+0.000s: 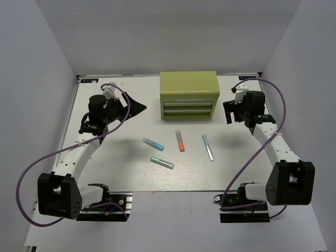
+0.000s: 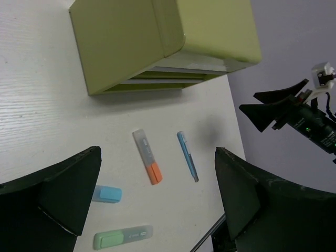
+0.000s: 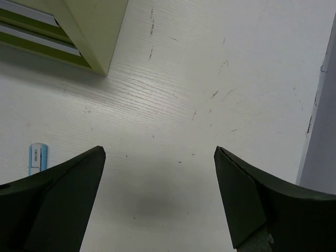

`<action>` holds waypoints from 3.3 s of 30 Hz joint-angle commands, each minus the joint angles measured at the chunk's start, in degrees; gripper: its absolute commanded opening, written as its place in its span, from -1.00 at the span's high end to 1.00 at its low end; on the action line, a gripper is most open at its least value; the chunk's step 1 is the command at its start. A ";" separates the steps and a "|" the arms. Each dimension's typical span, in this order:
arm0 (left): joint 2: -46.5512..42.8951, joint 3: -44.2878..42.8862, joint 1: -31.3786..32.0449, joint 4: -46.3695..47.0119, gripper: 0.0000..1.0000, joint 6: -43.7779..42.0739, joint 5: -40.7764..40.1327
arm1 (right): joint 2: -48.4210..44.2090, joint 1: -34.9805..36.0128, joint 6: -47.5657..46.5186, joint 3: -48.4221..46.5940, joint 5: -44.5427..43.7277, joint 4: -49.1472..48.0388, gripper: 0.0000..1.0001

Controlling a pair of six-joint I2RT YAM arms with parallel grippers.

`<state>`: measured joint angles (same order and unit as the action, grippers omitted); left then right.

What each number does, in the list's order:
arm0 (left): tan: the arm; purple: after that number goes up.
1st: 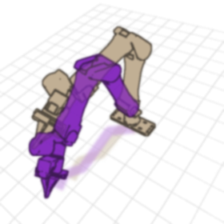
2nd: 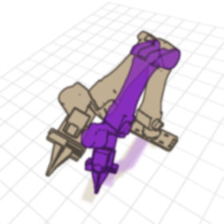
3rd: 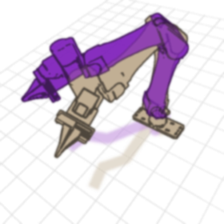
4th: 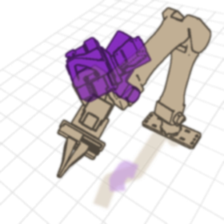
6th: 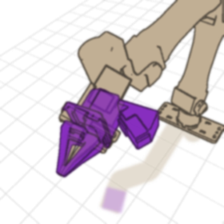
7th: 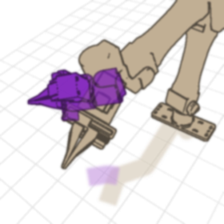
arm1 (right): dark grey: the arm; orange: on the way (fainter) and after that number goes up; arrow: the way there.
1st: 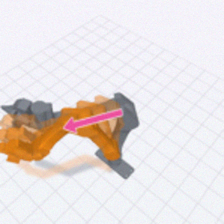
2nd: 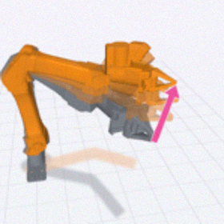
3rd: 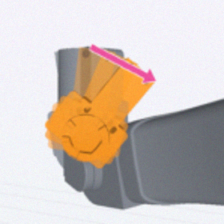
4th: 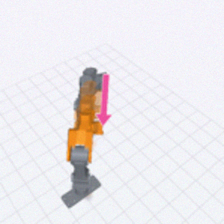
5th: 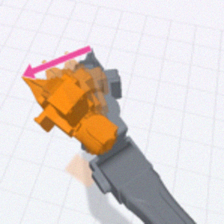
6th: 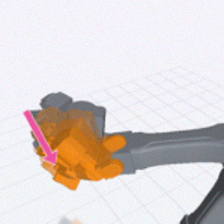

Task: Sort the stationery into containers
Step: Open the drawer in the storage box.

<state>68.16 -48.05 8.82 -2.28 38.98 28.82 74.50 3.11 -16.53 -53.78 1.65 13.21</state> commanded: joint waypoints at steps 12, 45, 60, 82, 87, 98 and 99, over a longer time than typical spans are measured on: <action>9.60 0.51 4.09 18.72 -0.99 7.33 6.51 | -5.06 0.40 -16.86 -3.00 17.24 9.89 -0.81; 34.23 -6.43 28.70 43.32 -0.55 28.69 -37.07 | 10.21 8.75 -32.04 -26.80 35.36 7.42 -0.64; 40.74 -6.08 32.84 50.71 -0.52 41.08 -48.68 | 19.37 11.65 -38.22 -33.23 32.01 8.32 -0.67; 46.89 -9.69 34.51 51.94 -0.40 46.27 -53.78 | 27.01 11.65 -40.24 -40.88 26.83 14.82 -0.46; 48.02 -10.21 34.51 51.94 -0.37 47.94 -55.01 | 27.45 11.65 -40.33 -41.32 26.47 15.61 -0.44; 51.46 -12.94 35.04 53.88 -0.35 50.40 -58.34 | 26.84 11.56 -41.12 -41.14 25.51 16.41 -0.44; 51.46 -12.94 35.04 53.88 -0.35 50.40 -58.35 | 26.93 11.48 -40.95 -41.23 25.42 16.41 -0.44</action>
<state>119.52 -58.48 44.51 52.12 88.90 -26.87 101.43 14.83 -56.82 -92.60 28.77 28.62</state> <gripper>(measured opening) 0.676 0.720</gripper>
